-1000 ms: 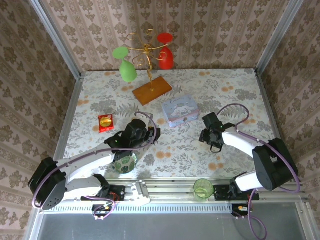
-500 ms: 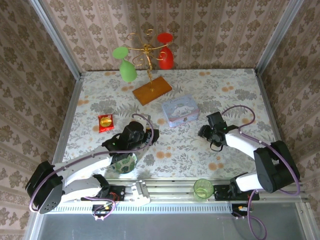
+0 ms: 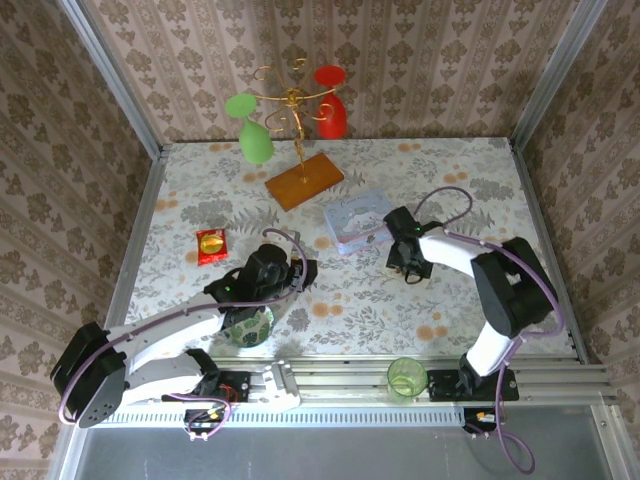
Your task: Unlock a padlock with a key
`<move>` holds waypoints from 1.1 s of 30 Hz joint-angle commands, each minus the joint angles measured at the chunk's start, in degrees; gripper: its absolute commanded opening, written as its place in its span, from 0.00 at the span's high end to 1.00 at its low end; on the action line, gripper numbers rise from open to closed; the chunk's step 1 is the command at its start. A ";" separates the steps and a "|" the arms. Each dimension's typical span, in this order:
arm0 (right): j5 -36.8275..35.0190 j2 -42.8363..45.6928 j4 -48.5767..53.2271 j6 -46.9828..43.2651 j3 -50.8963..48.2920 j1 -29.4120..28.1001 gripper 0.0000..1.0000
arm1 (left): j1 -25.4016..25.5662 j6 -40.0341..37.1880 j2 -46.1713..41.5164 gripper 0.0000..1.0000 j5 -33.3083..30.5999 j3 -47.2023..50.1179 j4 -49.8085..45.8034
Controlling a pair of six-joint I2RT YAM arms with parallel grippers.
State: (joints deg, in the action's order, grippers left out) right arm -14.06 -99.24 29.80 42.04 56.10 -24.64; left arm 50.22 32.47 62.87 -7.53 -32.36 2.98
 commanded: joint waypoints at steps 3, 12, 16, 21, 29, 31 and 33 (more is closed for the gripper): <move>-4.07 -6.48 8.51 -2.78 5.99 -4.25 0.42 | -0.38 0.89 -2.12 0.50 -1.17 0.99 0.07; -2.96 -4.65 14.17 -5.27 5.27 -5.08 0.60 | -0.56 0.45 -0.86 0.50 -0.09 0.59 1.55; 2.34 -0.79 13.72 -6.92 2.58 -4.29 0.61 | -0.65 0.25 -0.17 0.49 0.66 0.37 2.24; 2.86 -0.19 23.22 -11.43 4.81 -5.80 0.65 | -0.65 0.64 -0.34 0.49 1.29 0.87 3.29; 0.22 -2.18 26.05 -17.08 1.71 -6.43 0.57 | -0.66 0.85 -0.67 0.49 1.38 1.09 4.07; 0.87 -2.24 24.97 -17.81 1.31 -6.49 0.56 | -0.66 0.94 -1.03 0.49 1.31 1.32 4.14; 1.39 -3.00 24.32 -18.76 1.81 -7.16 0.56 | -0.65 1.18 -1.41 0.49 1.08 1.58 4.18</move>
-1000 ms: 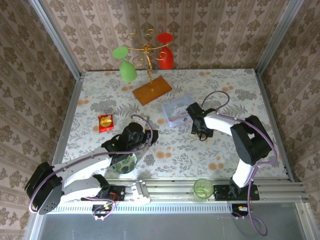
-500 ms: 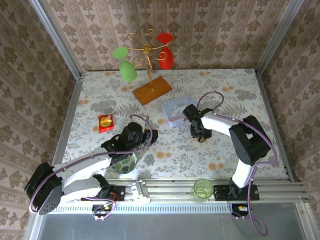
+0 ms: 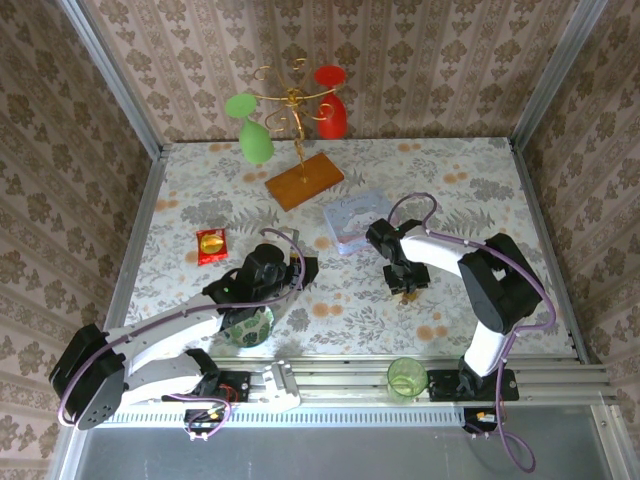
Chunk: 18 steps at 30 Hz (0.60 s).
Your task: Unlock a padlock with a key
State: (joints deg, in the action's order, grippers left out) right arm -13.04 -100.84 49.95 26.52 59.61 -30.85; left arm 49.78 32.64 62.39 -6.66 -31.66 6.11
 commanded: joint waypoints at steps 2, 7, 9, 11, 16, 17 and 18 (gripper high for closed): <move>-0.65 -2.73 5.32 -2.94 -0.85 -0.97 0.59 | -0.27 1.19 -1.37 0.49 0.14 1.07 1.10; -3.56 0.82 4.42 -2.83 -0.33 -0.94 0.52 | -0.39 -1.59 -3.59 0.46 -2.81 -1.94 -5.78; -4.22 4.78 2.99 -3.93 0.99 -0.88 0.41 | -1.37 -5.15 -5.11 0.38 -5.61 -4.71 -11.07; -4.16 9.83 1.06 -5.83 2.71 -0.75 0.34 | -4.07 -8.42 -7.51 0.17 -8.60 -6.34 -15.61; -5.68 17.76 -1.64 -12.78 7.17 -0.28 0.15 | -17.08 -15.11 -10.45 0.00 -9.13 -7.09 -21.11; -7.86 18.94 -3.30 -13.83 6.78 0.36 0.13 | -19.43 -17.21 -10.51 0.00 -10.04 -6.91 -21.24; -10.06 20.59 -6.96 -15.46 5.06 1.94 0.11 | -21.91 -19.48 -10.30 0.00 -12.43 -5.94 -20.26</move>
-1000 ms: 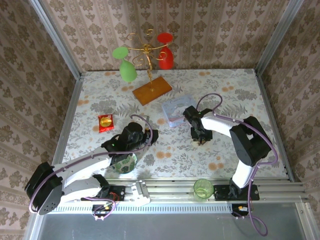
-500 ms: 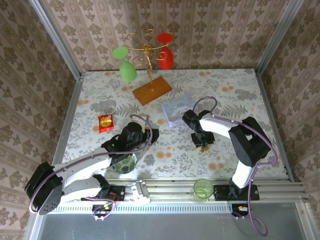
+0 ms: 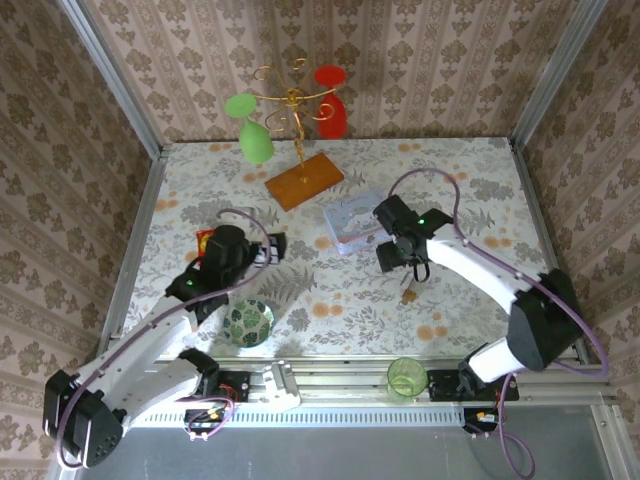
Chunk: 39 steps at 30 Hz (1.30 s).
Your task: Unlock a padlock with a key
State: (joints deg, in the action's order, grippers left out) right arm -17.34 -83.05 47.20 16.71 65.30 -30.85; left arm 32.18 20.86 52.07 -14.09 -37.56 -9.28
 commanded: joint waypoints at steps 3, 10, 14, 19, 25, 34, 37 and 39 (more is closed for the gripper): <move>-2.58 9.58 -19.11 -7.86 -9.71 10.84 0.06 | -12.60 -16.37 1.39 0.00 -7.33 7.48 7.79; -3.13 12.07 -48.19 -13.66 -27.45 19.38 0.05 | -21.70 -25.53 13.82 0.00 -6.20 15.71 32.69; -1.88 9.99 -65.94 -15.35 -36.16 21.42 0.05 | -24.94 -25.93 21.91 0.00 -0.72 15.16 41.77; 1.37 8.31 -87.08 -18.12 -44.39 23.05 0.05 | -31.93 -22.21 26.95 0.00 9.28 14.54 50.51; 5.75 0.41 -102.42 -17.51 -47.37 25.43 0.06 | -31.62 -23.80 35.54 0.00 13.31 13.43 57.17; 9.44 -4.81 -96.74 -13.98 -42.14 29.15 0.00 | -30.62 -22.66 37.11 0.00 6.26 16.07 63.60; 9.43 -4.76 -96.75 -14.05 -42.18 29.13 0.00 | -30.41 -23.02 37.17 0.00 5.67 16.22 64.33; 9.41 -4.71 -96.43 -13.99 -42.09 29.16 0.00 | -30.06 -23.28 37.15 0.00 5.28 16.72 65.08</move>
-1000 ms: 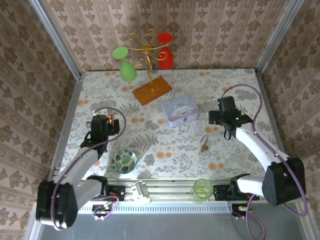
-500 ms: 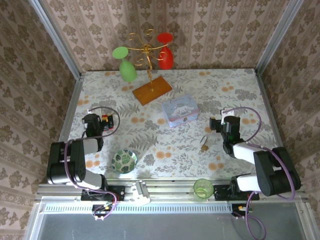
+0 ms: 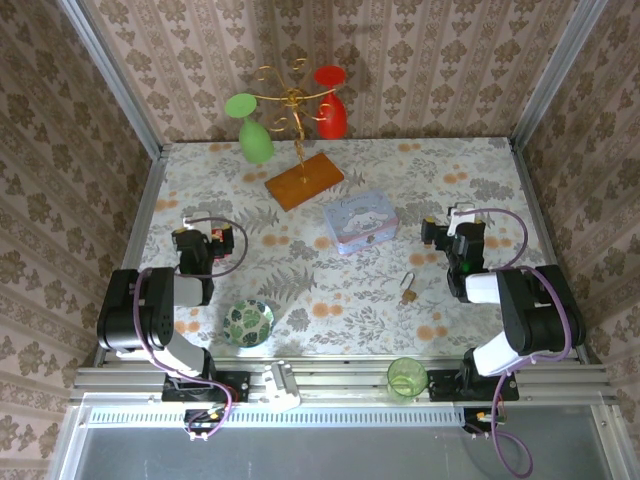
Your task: Unlock a padlock with a key
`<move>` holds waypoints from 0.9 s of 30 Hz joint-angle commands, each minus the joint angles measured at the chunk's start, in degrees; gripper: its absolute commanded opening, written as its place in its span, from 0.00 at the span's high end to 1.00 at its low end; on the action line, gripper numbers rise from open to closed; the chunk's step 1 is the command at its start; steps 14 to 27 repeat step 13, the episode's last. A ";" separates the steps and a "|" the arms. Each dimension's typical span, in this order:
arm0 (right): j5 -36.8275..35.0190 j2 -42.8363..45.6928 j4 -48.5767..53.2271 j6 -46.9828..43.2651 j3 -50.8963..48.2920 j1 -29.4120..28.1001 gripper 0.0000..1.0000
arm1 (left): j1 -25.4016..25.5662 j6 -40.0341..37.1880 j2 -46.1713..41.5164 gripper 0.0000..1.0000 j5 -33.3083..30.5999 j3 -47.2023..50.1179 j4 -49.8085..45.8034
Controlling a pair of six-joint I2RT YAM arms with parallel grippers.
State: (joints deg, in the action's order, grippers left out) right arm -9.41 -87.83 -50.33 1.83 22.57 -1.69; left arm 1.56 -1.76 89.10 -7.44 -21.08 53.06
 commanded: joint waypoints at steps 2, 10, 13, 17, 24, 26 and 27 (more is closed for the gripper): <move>1.42 0.07 1.39 0.99 0.81 0.02 0.00 | 0.60 -0.87 0.18 0.00 -1.17 -0.21 1.87; 1.50 0.14 0.89 0.90 0.48 0.06 0.00 | 0.31 -1.92 0.30 0.00 3.26 -1.42 -0.28; 1.50 0.21 0.76 0.86 0.39 0.05 0.00 | -0.07 -1.77 0.00 0.00 4.26 -0.99 0.09; 1.50 0.21 0.76 0.86 0.39 0.05 0.00 | -0.07 -1.77 0.00 0.00 4.26 -0.99 0.09; 1.50 0.21 0.76 0.86 0.39 0.05 0.00 | -0.07 -1.77 0.00 0.00 4.26 -0.99 0.09; 1.50 0.21 0.76 0.86 0.39 0.05 0.00 | -0.07 -1.77 0.00 0.00 4.26 -0.99 0.09; 1.50 0.21 0.76 0.86 0.39 0.05 0.00 | -0.07 -1.77 0.00 0.00 4.26 -0.99 0.09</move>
